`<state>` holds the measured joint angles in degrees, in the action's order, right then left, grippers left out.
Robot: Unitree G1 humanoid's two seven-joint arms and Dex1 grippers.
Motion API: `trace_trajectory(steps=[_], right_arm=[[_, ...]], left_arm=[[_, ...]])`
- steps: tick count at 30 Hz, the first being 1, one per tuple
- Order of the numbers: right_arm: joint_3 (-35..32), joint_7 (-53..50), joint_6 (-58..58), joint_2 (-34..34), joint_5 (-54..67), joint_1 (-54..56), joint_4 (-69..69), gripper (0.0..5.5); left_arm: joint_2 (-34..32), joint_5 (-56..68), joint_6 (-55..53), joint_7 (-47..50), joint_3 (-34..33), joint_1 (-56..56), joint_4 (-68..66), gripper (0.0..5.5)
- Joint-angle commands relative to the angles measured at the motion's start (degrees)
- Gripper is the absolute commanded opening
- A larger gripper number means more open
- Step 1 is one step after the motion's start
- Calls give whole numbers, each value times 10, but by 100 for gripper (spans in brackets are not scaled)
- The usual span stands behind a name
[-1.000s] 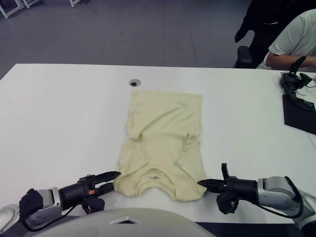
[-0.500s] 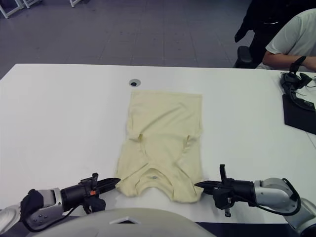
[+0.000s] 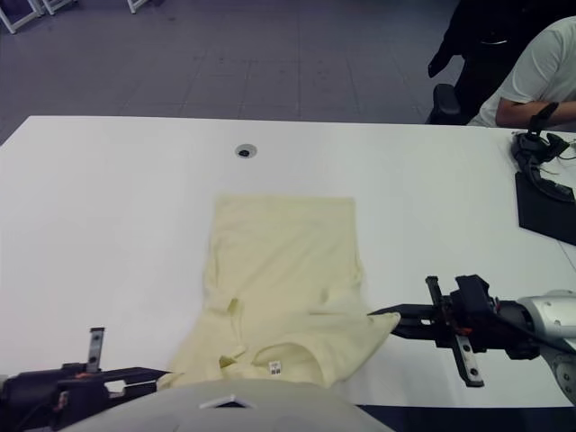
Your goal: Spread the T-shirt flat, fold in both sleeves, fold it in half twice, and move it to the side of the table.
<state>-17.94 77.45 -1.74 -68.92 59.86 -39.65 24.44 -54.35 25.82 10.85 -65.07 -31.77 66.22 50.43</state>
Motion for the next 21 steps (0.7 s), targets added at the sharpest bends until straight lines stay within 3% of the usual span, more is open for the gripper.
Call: trace_trajectory(steps=[1, 6, 11, 16, 21], right_arm=[[-54, 19, 56, 27, -2, -1, 31, 0], [-50, 14, 90, 58, -31, 51, 41, 0], [48, -57, 72, 117, -163, 211, -30, 0], [151, -125, 23, 214, -316, 411, -183, 0], [187, -207, -60, 301, -429, 557, -359, 0]], left_arm=[[14, 40, -21, -45, -39, 5, 11, 0], [-12, 29, -60, -45, -25, -87, -15, 0], [-48, -40, -124, 33, 116, -334, -100, 0], [31, -151, -179, 98, 304, -621, -248, 0], [109, -195, -199, 159, 357, -753, -376, 0]])
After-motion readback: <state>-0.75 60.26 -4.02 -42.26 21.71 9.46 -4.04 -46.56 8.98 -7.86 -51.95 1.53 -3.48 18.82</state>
